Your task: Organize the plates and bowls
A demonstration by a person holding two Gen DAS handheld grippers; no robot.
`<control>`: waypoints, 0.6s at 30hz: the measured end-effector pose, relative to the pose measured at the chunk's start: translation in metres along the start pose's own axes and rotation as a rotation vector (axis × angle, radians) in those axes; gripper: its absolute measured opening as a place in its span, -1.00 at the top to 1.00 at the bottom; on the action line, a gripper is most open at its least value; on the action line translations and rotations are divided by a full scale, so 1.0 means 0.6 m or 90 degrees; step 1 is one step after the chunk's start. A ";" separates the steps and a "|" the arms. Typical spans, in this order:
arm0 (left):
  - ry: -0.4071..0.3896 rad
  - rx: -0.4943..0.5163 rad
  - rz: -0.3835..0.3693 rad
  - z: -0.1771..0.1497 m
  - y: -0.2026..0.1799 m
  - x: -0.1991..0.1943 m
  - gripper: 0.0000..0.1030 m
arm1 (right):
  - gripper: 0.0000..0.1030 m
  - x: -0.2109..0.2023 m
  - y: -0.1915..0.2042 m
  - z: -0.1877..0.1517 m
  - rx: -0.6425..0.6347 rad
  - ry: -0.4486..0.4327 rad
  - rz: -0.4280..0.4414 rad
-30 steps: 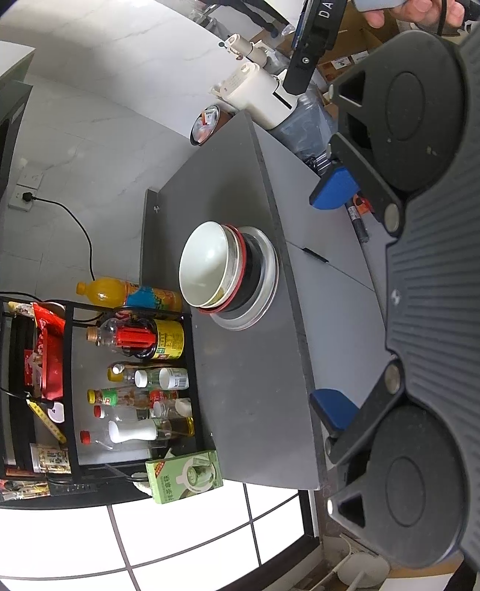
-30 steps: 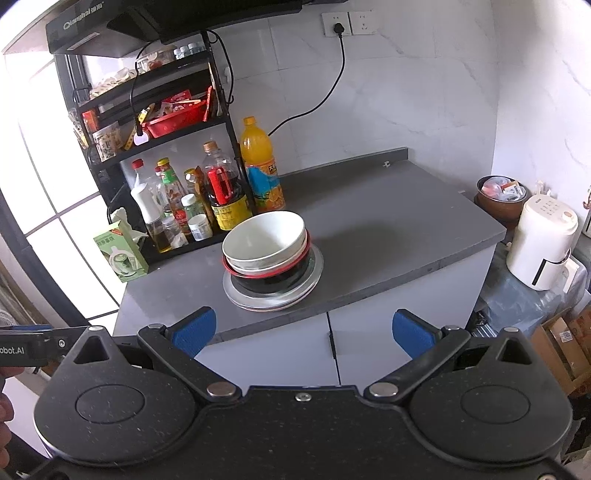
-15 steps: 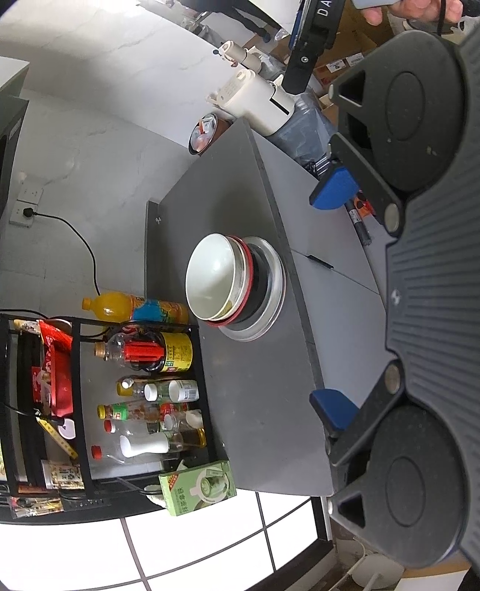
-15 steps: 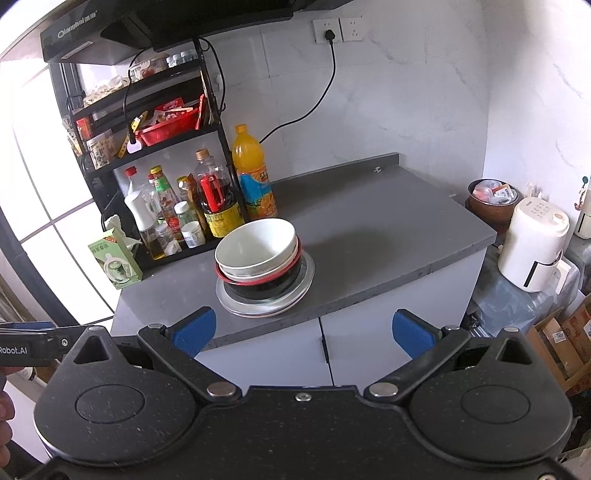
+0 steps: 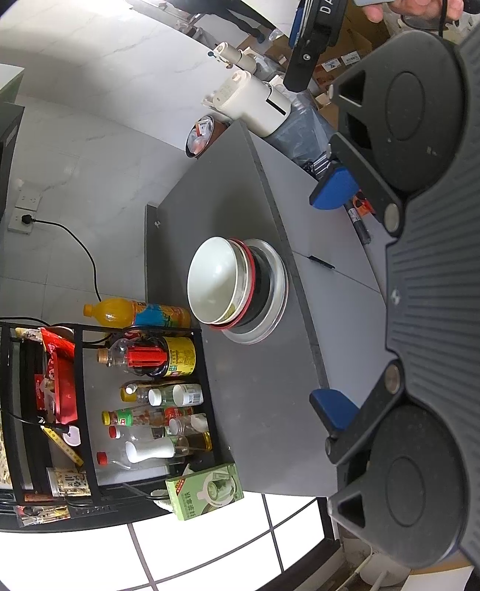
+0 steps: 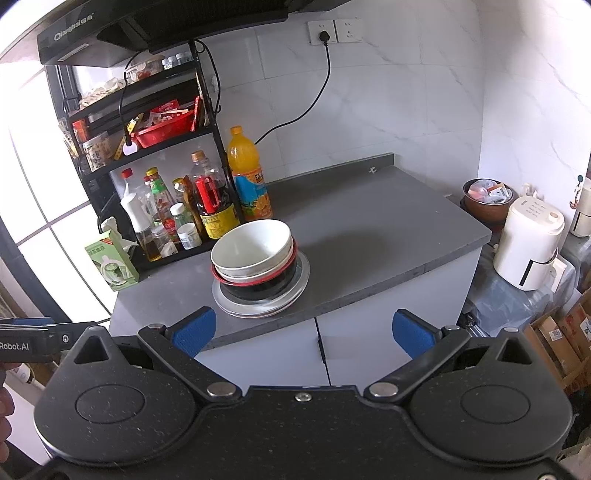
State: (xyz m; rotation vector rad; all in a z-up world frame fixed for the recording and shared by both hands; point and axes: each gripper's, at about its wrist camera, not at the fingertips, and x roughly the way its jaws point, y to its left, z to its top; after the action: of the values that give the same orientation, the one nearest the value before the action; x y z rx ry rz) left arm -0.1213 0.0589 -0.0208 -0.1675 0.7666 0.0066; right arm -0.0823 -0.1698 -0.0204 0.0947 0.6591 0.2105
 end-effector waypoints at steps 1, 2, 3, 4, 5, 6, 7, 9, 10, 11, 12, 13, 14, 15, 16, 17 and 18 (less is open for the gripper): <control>0.000 0.000 -0.001 0.000 0.000 0.000 -0.99 | -0.99 0.000 0.000 0.000 0.000 0.001 0.000; 0.000 0.000 -0.002 0.000 0.000 0.000 -0.99 | -0.99 0.000 -0.001 0.001 0.000 0.001 -0.001; 0.000 0.000 -0.002 0.001 0.000 0.001 -0.99 | -0.99 0.000 -0.002 0.002 -0.001 0.001 -0.001; 0.000 0.000 -0.002 0.001 -0.001 0.001 -0.99 | -0.99 0.000 -0.003 0.002 -0.001 0.001 -0.002; 0.001 -0.001 -0.002 0.001 -0.001 0.001 -0.99 | -0.99 -0.002 -0.002 0.002 -0.001 0.000 -0.002; 0.001 -0.001 -0.002 0.001 0.000 0.001 -0.99 | -0.99 -0.003 -0.003 0.002 0.000 -0.001 -0.001; 0.001 -0.001 -0.002 0.001 0.001 0.001 -0.99 | -0.99 -0.004 -0.004 0.002 0.003 0.000 0.001; 0.000 0.000 -0.002 0.001 0.000 0.001 -0.99 | -0.99 -0.004 -0.005 0.004 0.005 0.000 0.005; 0.000 0.001 -0.002 0.001 -0.001 0.002 -0.99 | -0.99 -0.004 -0.005 0.004 0.002 0.000 0.001; 0.000 0.000 -0.001 0.001 -0.002 0.003 -0.99 | -0.99 -0.004 -0.006 0.005 0.002 0.000 0.000; 0.001 -0.001 -0.002 0.001 -0.001 0.002 -0.99 | -0.99 -0.004 -0.008 0.005 0.004 0.001 0.001; 0.001 -0.001 -0.003 0.001 -0.002 0.002 -0.99 | -0.99 -0.004 -0.009 0.005 0.006 0.001 0.001; 0.001 0.000 -0.003 0.001 -0.004 0.002 -0.99 | -0.99 -0.004 -0.010 0.005 0.005 0.001 -0.001; 0.001 -0.001 -0.003 0.001 -0.005 0.002 -0.99 | -0.99 -0.005 -0.010 0.005 0.004 0.000 -0.003; 0.001 -0.001 -0.003 0.001 -0.005 0.002 -0.99 | -0.99 -0.005 -0.010 0.006 0.004 0.000 -0.003; 0.002 -0.001 -0.003 0.001 -0.005 0.002 -0.99 | -0.99 -0.005 -0.011 0.006 0.004 0.000 -0.003; 0.001 -0.001 -0.003 0.000 -0.006 0.002 -0.99 | -0.99 -0.005 -0.012 0.006 0.006 0.000 -0.004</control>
State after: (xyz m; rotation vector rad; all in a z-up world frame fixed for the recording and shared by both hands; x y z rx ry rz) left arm -0.1200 0.0555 -0.0212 -0.1702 0.7682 0.0031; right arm -0.0814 -0.1778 -0.0170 0.1012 0.6605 0.2020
